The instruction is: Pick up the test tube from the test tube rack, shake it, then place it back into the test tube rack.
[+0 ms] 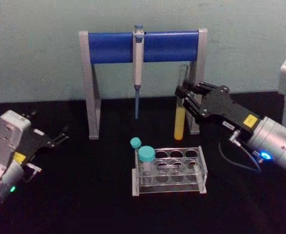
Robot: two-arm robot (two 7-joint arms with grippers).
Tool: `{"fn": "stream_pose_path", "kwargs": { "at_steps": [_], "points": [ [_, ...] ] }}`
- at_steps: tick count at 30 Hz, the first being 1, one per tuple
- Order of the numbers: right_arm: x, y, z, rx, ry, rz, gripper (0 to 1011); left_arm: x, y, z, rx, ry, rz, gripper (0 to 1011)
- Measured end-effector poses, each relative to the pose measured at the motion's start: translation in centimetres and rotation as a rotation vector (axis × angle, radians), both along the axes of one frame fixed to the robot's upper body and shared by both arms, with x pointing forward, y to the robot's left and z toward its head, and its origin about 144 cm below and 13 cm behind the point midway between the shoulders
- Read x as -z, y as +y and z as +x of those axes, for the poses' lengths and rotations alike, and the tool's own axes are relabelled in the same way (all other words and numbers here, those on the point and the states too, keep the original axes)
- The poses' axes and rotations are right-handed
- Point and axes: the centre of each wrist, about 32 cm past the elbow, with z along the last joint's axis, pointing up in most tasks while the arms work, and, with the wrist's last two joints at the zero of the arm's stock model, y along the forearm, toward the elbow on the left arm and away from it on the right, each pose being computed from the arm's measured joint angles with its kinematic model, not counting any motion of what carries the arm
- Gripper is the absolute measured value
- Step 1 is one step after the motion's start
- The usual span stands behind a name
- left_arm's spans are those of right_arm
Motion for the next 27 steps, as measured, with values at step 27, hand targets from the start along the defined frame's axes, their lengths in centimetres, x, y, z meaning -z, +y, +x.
{"fn": "stream_pose_path", "kwargs": {
  "at_steps": [27],
  "points": [
    [2.7, -1.7, -1.0, -0.051, 0.011, 0.049, 229, 0.0, 0.0, 0.0, 0.000, 0.000, 0.000, 1001]
  ]
}}
